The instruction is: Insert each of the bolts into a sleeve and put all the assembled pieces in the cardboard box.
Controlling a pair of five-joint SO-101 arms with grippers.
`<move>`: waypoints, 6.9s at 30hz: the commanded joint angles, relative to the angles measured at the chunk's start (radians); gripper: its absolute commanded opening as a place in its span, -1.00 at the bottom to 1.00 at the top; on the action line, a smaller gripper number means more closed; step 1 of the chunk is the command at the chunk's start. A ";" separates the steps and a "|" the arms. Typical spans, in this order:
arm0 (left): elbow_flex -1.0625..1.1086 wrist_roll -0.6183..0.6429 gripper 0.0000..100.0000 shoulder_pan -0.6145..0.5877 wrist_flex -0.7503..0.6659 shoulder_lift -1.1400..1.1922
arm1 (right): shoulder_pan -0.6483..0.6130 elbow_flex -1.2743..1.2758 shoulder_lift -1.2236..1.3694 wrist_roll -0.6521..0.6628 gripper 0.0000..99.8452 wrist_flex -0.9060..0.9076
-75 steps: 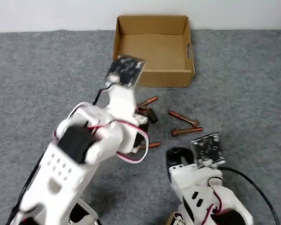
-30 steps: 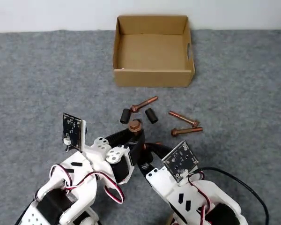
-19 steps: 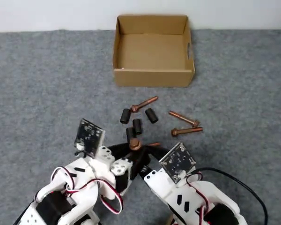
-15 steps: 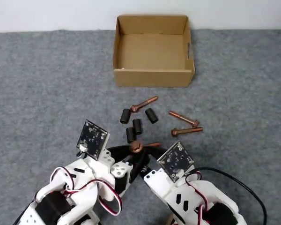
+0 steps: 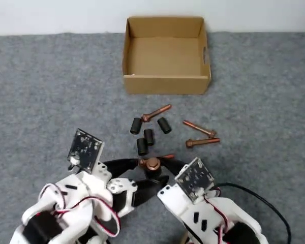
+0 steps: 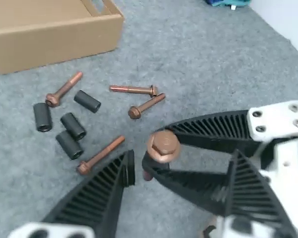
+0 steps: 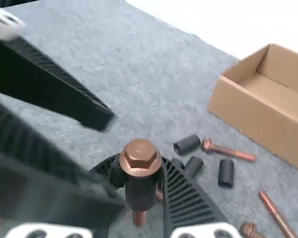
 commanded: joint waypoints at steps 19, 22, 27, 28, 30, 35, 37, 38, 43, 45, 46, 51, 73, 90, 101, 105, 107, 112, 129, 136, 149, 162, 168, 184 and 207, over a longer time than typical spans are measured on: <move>0.361 -0.222 -0.99 -0.749 -0.325 -0.002 | 0.458 -0.388 0.595 -0.264 -0.98 -0.053; 0.443 -0.222 -0.99 -0.750 -0.402 -0.002 | 0.479 -0.506 0.773 -0.267 -0.98 -0.131; 0.604 -0.218 -0.99 -0.750 -0.545 -0.002 | 0.484 -0.663 1.044 -0.264 -0.98 -0.300; 0.630 -0.218 -0.99 -0.750 -0.571 -0.002 | 0.484 -0.690 1.095 -0.264 -0.98 -0.335; 0.674 -0.219 -0.99 -0.750 -0.617 -0.002 | 0.486 -0.738 1.196 -0.264 -0.98 -0.406; 0.808 -0.222 -0.99 -0.750 -0.744 -0.002 | 0.486 -0.859 1.426 -0.264 -0.98 -0.587; 0.811 -0.221 -0.99 -0.749 -0.747 -0.002 | 0.486 -0.924 1.512 -0.262 -0.98 -0.638; 0.811 -0.221 -0.99 -0.747 -0.746 -0.002 | 0.487 -0.957 1.552 -0.262 -0.98 -0.654; 0.811 -0.218 -0.99 -0.749 -0.746 0.000 | 0.490 -1.155 1.753 -0.262 -0.98 -0.671; 0.811 -0.216 -0.99 -0.750 -0.746 0.000 | 0.504 -1.241 1.834 -0.262 -0.98 -0.673; 0.811 -0.215 -0.99 -0.750 -0.746 0.000 | 0.507 -1.287 1.876 -0.262 -0.98 -0.673; 0.811 -0.215 -0.99 -0.752 -0.747 0.000 | 0.542 -1.487 2.071 -0.262 -0.98 -0.665; 0.811 -0.215 -0.99 -0.755 -0.747 0.005 | 0.576 -1.709 2.358 -0.166 -0.81 -0.429; 0.811 -0.215 -0.99 -0.756 -0.746 0.005 | 0.506 -2.111 2.370 -0.051 -0.98 0.470; 0.811 -0.215 -0.99 -0.758 -0.746 0.005 | 0.435 -2.111 2.522 0.086 -0.67 0.633; 0.811 -0.215 -0.99 -0.758 -0.746 0.005 | 0.397 -2.111 2.572 0.086 -0.64 0.630; 0.811 -0.215 -0.99 -0.758 -0.746 0.005 | 0.381 -2.111 2.594 0.086 -0.67 0.628; 0.811 -0.215 -0.99 -0.758 -0.747 0.005 | 0.352 -2.113 2.661 0.086 -0.69 0.628; 0.811 -0.215 -0.99 -0.758 -0.749 0.005 | 0.375 -2.117 2.763 0.086 -0.93 0.532; 0.811 -0.215 -0.99 -0.758 -0.749 0.003 | 0.361 -2.117 2.700 0.083 -0.98 0.604; 0.811 -0.215 -0.99 -0.758 -0.749 0.003 | 0.335 -1.938 2.282 -0.187 -0.98 0.639; 0.811 -0.215 -0.99 -0.758 -0.746 0.002 | 0.492 -1.343 1.715 -0.450 -0.98 0.634; 0.811 -0.215 -0.99 -0.758 -0.746 0.002 | 0.622 -1.105 1.469 -0.465 -0.98 0.562; 0.811 -0.219 -0.99 -0.749 -0.746 0.003 | 0.961 -0.453 0.699 -0.410 -0.98 0.340; 0.268 -0.367 -0.98 -0.456 -0.408 0.256 | 1.188 -0.080 0.016 -0.359 -0.98 0.343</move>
